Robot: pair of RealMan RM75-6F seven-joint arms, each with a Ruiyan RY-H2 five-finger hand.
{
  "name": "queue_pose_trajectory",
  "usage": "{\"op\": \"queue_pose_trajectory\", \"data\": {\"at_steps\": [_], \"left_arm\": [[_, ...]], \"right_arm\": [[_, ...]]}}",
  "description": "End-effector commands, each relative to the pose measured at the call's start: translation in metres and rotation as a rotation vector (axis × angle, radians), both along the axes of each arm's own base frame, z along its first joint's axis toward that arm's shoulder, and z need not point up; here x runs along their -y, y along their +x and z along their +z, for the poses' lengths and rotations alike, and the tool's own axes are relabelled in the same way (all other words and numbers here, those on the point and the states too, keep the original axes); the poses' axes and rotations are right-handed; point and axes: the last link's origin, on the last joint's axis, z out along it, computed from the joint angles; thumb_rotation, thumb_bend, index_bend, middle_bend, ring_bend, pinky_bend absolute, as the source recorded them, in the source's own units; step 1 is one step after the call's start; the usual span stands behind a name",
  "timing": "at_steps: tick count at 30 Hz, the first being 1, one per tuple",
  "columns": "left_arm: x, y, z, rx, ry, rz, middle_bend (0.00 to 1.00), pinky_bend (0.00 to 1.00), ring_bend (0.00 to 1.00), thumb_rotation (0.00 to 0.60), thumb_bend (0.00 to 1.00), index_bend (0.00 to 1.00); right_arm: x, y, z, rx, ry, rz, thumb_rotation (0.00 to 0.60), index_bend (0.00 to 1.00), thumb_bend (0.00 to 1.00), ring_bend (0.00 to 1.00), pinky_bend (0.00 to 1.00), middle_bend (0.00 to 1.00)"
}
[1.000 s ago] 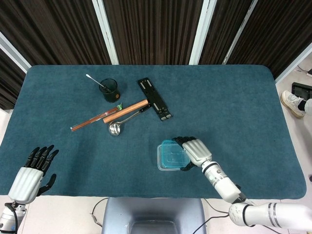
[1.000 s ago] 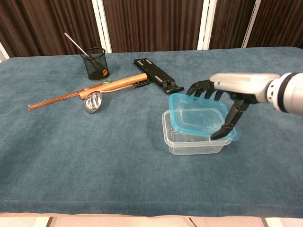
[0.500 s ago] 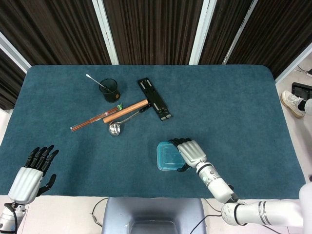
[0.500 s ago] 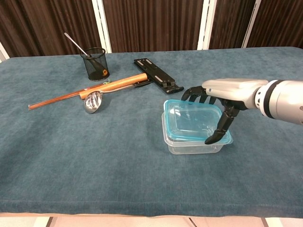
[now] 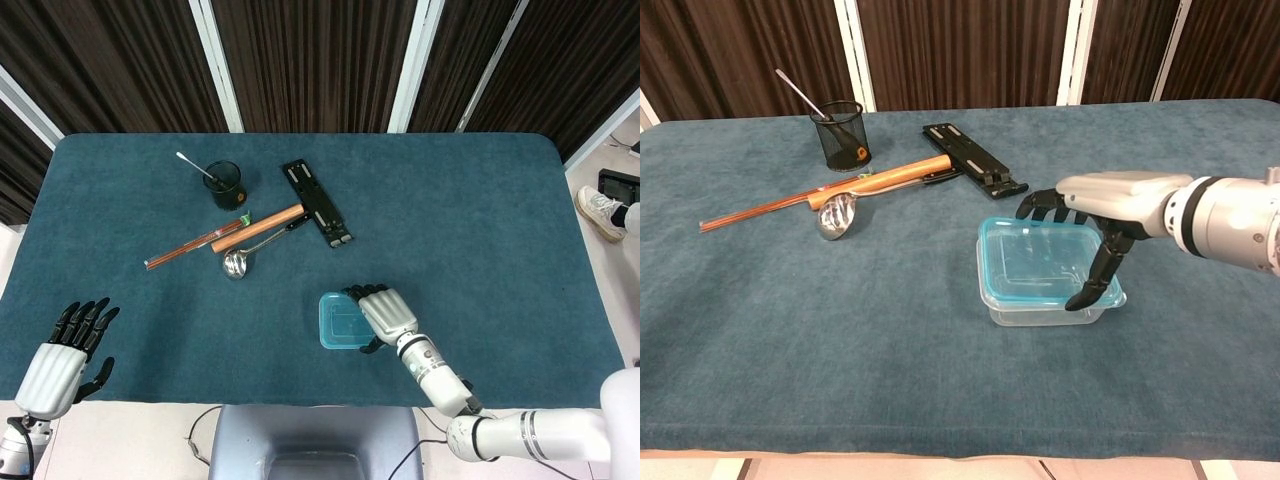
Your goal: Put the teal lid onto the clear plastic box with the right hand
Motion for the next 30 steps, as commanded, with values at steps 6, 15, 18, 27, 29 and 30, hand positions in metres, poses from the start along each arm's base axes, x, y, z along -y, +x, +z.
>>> {"op": "queue_pose_trajectory", "data": {"at_steps": [6, 15, 18, 27, 29, 30], "left_arm": [[0.0, 0.0, 0.0, 0.001, 0.001, 0.0, 0.0, 0.06, 0.0, 0.6, 0.44, 0.0], [0.0, 0.0, 0.001, 0.003, 0.001, -0.002, 0.0, 0.06, 0.0, 0.6, 0.44, 0.0], [0.0, 0.0, 0.001, 0.004, 0.002, -0.002, 0.0, 0.06, 0.0, 0.6, 0.44, 0.0], [0.0, -0.001, 0.002, 0.006, 0.002, -0.002, 0.0, 0.06, 0.0, 0.6, 0.44, 0.0], [0.0, -0.001, 0.002, 0.006, 0.003, -0.001, 0.0, 0.06, 0.0, 0.6, 0.44, 0.0], [0.0, -0.001, 0.002, 0.007, 0.004, -0.001, 0.0, 0.06, 0.0, 0.6, 0.44, 0.0]], "right_arm": [[0.001, 0.001, -0.005, -0.047, -0.005, 0.008, 0.6, 0.82, 0.18, 0.59, 0.39, 0.6], [0.003, 0.005, -0.006, -0.113, -0.008, 0.016, 0.6, 0.82, 0.18, 0.57, 0.39, 0.6], [0.003, 0.005, -0.007, -0.138, -0.007, 0.02, 0.6, 0.81, 0.18, 0.57, 0.39, 0.6], [0.004, 0.006, -0.011, -0.172, -0.004, 0.021, 0.6, 0.81, 0.18, 0.56, 0.38, 0.6], [0.004, 0.006, -0.013, -0.179, -0.002, 0.021, 0.6, 0.81, 0.18, 0.55, 0.38, 0.6], [0.004, 0.006, -0.013, -0.18, -0.002, 0.021, 0.6, 0.81, 0.18, 0.55, 0.38, 0.6]]}}
